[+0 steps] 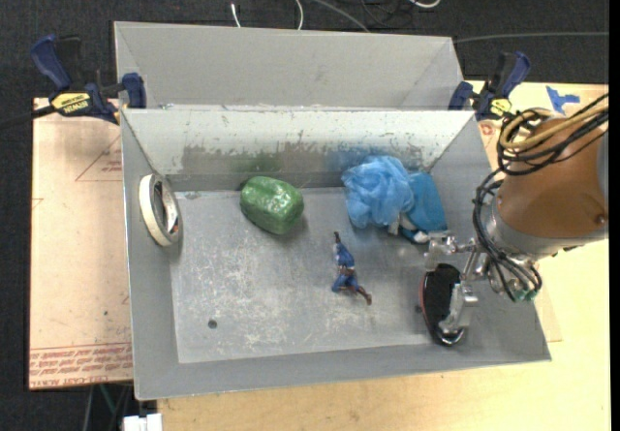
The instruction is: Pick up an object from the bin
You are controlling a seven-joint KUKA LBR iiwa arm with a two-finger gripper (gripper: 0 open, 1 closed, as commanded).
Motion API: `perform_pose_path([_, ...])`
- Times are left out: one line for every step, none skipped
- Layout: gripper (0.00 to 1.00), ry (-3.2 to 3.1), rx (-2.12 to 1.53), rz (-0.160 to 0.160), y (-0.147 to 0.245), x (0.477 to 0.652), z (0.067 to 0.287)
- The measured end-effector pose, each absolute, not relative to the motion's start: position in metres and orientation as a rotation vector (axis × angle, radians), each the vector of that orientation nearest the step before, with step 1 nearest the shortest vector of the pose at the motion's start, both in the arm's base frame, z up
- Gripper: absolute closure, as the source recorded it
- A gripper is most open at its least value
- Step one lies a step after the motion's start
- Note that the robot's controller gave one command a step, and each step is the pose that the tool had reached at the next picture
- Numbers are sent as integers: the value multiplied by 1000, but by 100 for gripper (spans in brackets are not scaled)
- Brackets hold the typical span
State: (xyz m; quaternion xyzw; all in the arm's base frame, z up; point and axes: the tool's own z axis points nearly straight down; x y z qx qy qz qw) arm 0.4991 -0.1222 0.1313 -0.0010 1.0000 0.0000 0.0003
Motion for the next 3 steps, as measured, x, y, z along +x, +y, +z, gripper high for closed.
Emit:
perform_pose_path([0, 3138, -67, -1, -124, 502, 125])
perform_pose_path([0, 3139, 6, 2, -147, 511, 158])
perform_pose_path([0, 3128, 4, -6, -147, 515, 148])
